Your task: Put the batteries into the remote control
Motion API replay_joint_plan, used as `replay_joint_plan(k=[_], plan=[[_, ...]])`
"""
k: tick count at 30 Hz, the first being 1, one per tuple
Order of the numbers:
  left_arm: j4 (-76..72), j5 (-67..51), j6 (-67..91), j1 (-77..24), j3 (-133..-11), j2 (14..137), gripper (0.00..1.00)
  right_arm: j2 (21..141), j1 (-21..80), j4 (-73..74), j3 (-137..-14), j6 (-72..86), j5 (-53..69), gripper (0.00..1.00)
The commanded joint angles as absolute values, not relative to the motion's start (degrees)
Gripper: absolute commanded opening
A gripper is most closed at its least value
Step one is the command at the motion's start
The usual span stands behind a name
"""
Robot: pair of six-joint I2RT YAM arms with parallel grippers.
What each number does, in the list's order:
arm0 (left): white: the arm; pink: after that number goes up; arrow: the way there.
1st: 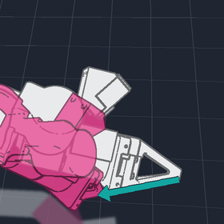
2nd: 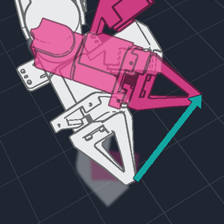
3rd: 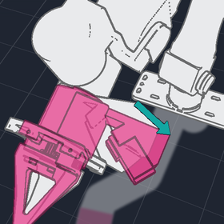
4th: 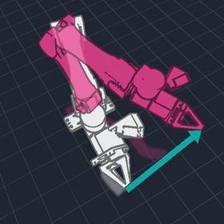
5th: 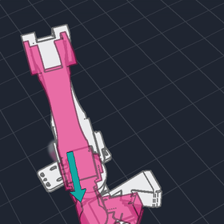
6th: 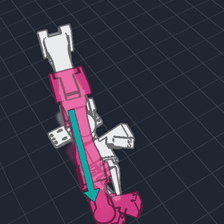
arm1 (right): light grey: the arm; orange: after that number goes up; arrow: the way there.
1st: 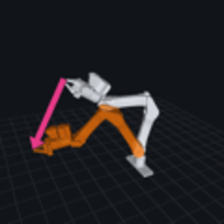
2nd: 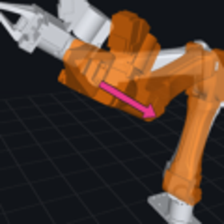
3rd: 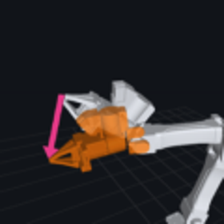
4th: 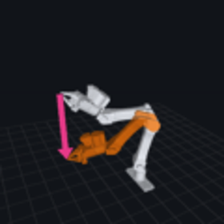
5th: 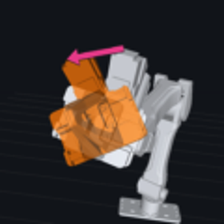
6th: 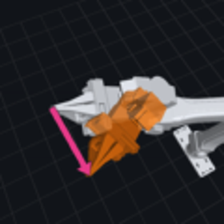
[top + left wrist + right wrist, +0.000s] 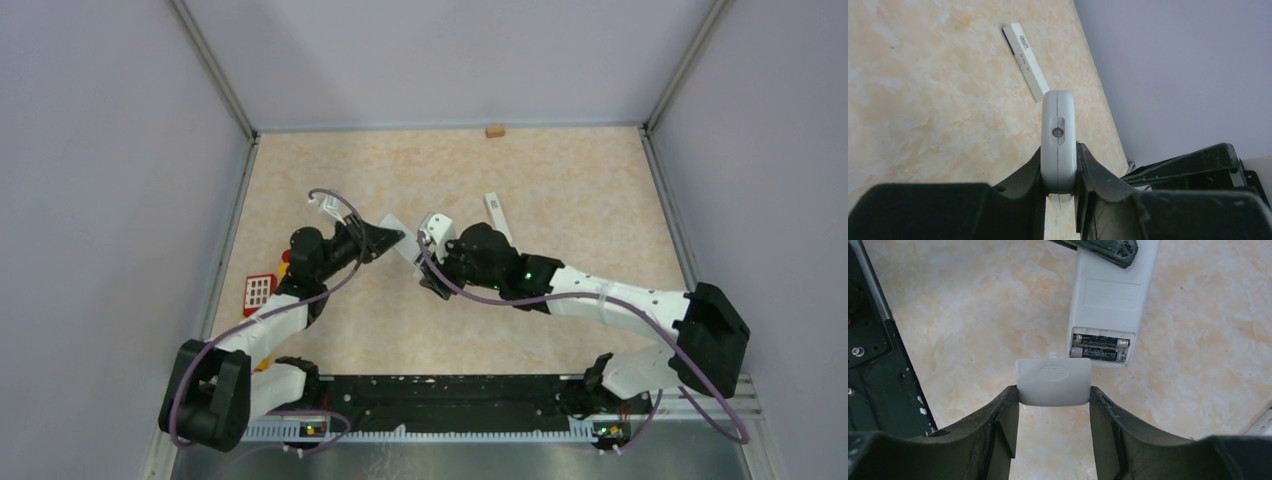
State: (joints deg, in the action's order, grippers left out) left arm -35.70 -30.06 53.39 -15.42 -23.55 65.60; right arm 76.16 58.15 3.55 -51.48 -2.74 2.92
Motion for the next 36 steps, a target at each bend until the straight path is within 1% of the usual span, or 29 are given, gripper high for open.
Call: replay_joint_plan(k=[1, 8, 16, 19, 22, 36], plan=[[-44.09, -29.21, 52.27, -15.47, -22.07, 61.50, 0.00, 77.28, 59.34, 5.24, -57.12, -0.64, -2.28, 0.41], [-44.86, -30.38, 51.11, -15.47, -20.44, 58.46, 0.00, 80.66, 60.15, 9.42, -61.55, -2.86, -4.71, 0.41], [-36.54, -30.38, 46.17, -15.47, -22.94, 54.44, 0.00, 83.24, 60.50, 13.67, -66.06, -3.35, -8.31, 0.41], [-32.00, -31.44, 43.89, -15.47, -25.15, 53.97, 0.00, 83.32, 60.57, 13.33, -66.12, -3.66, -8.04, 0.41], [-30.80, -31.90, 43.29, -15.47, -26.02, 53.88, 0.00, 83.23, 60.88, 12.17, -65.90, -4.34, -7.13, 0.41], [-30.89, -33.33, 44.53, -15.47, -26.72, 53.68, 0.00, 85.41, 61.38, 12.89, -67.49, -4.63, -7.94, 0.41]])
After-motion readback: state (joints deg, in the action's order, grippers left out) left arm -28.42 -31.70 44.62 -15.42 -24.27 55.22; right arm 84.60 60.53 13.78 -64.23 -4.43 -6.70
